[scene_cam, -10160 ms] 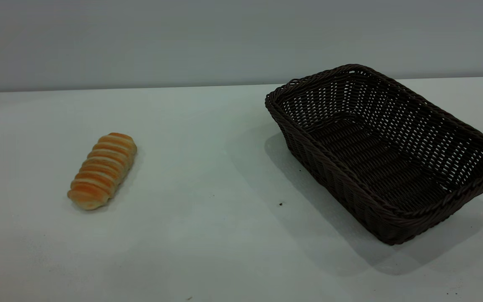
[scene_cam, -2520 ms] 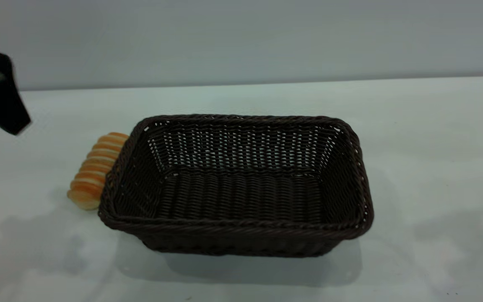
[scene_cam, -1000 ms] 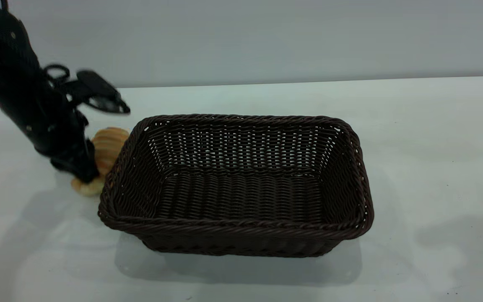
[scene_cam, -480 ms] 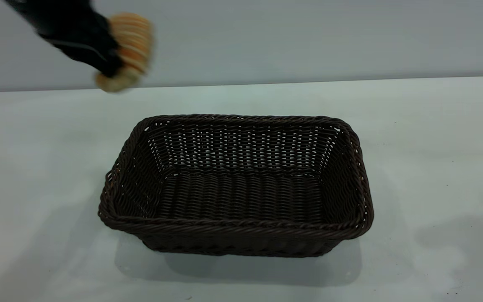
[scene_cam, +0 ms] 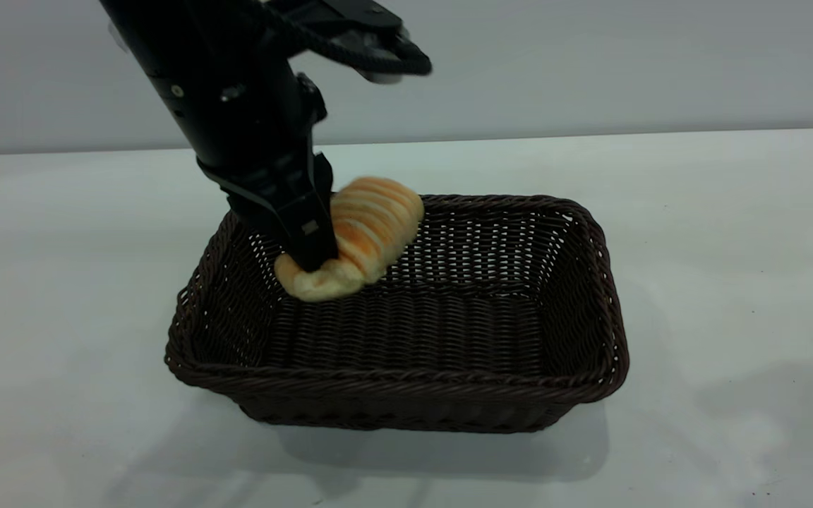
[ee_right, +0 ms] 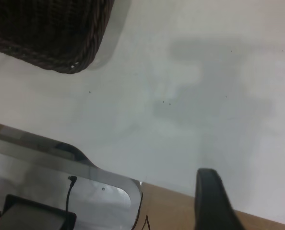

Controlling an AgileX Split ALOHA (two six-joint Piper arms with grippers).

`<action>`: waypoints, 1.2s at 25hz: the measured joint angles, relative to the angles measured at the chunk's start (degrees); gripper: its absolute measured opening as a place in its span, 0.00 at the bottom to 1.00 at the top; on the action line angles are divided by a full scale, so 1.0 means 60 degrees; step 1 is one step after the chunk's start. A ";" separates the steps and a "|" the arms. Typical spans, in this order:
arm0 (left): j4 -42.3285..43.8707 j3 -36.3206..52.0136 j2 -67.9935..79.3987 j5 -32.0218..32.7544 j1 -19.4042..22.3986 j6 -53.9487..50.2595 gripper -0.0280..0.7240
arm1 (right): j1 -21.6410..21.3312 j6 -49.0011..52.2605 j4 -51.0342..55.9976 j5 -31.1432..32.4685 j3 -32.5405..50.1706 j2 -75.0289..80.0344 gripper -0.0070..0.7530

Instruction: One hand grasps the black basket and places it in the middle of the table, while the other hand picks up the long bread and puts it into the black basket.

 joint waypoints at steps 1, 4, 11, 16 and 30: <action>-0.0020 0.0000 0.0000 0.0008 -0.0014 0.0000 0.17 | 0.0000 0.0000 0.0000 0.0011 0.0000 0.0000 0.57; -0.0043 0.0000 0.0000 0.0008 -0.0014 0.0000 0.23 | 0.0000 0.0000 0.0000 0.0019 0.0000 0.0000 0.57; -0.0001 0.0000 0.0000 0.0008 -0.0014 -0.0684 0.57 | 0.0000 0.0000 0.0000 0.0029 0.0000 0.0000 0.57; 0.1634 -0.0292 -0.0224 0.0561 -0.0014 -0.3045 0.73 | 0.0000 0.0000 0.0016 0.0153 0.0000 0.0000 0.57; 0.4977 -0.0983 -0.4528 0.3842 -0.0014 -0.6567 0.74 | 0.0000 0.0327 -0.0047 0.0385 0.0012 -0.0901 0.57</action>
